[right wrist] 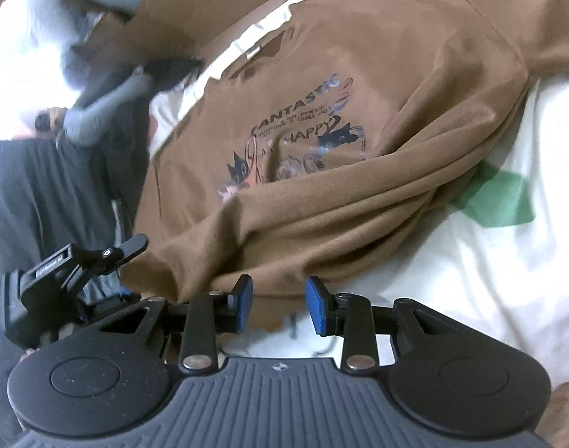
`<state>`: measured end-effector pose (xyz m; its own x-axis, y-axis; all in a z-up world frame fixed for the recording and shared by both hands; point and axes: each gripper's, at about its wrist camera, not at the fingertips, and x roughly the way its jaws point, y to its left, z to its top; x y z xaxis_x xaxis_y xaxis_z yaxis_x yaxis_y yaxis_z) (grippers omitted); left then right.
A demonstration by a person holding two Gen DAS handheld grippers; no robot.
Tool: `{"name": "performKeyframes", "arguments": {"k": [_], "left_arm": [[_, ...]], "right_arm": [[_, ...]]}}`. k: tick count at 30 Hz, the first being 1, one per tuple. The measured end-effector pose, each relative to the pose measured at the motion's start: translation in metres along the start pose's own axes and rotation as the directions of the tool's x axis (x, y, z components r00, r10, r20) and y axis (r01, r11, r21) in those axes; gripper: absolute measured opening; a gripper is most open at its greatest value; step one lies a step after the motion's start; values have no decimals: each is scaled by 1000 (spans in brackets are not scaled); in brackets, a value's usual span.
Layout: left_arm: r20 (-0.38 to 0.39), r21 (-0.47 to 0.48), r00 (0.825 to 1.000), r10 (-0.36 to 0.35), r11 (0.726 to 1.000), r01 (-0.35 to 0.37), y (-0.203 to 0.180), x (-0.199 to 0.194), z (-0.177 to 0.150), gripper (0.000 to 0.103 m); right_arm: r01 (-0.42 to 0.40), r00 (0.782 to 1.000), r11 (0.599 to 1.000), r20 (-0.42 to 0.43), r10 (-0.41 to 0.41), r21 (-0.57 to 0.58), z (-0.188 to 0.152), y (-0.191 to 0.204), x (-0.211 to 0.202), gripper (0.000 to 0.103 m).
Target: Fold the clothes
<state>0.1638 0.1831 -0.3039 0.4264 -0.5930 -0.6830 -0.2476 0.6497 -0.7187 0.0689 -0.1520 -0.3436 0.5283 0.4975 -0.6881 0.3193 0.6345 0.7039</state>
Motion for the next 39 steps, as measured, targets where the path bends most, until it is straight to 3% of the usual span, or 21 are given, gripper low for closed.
{"name": "performKeyframes", "arguments": {"k": [11, 16, 23, 33, 39], "left_arm": [[1, 145, 1000, 8, 989, -8, -19, -11, -4, 57], [-20, 202, 1000, 23, 979, -18, -18, -12, -14, 57], [-5, 305, 996, 87, 949, -81, -25, -14, -17, 61], [41, 482, 980, 192, 856, -188, -34, 10, -25, 61], [62, 498, 984, 166, 849, -175, -41, 10, -18, 61]], "right_arm": [[-178, 981, 961, 112, 157, 212, -3, 8, 31, 37], [-223, 972, 945, 124, 198, 238, -5, 19, 48, 37], [-221, 972, 955, 122, 200, 196, 6, 33, 61, 37], [-167, 984, 967, 92, 151, 193, 32, 25, 88, 37], [-167, 984, 967, 97, 150, 191, 30, 25, 77, 39]]}}
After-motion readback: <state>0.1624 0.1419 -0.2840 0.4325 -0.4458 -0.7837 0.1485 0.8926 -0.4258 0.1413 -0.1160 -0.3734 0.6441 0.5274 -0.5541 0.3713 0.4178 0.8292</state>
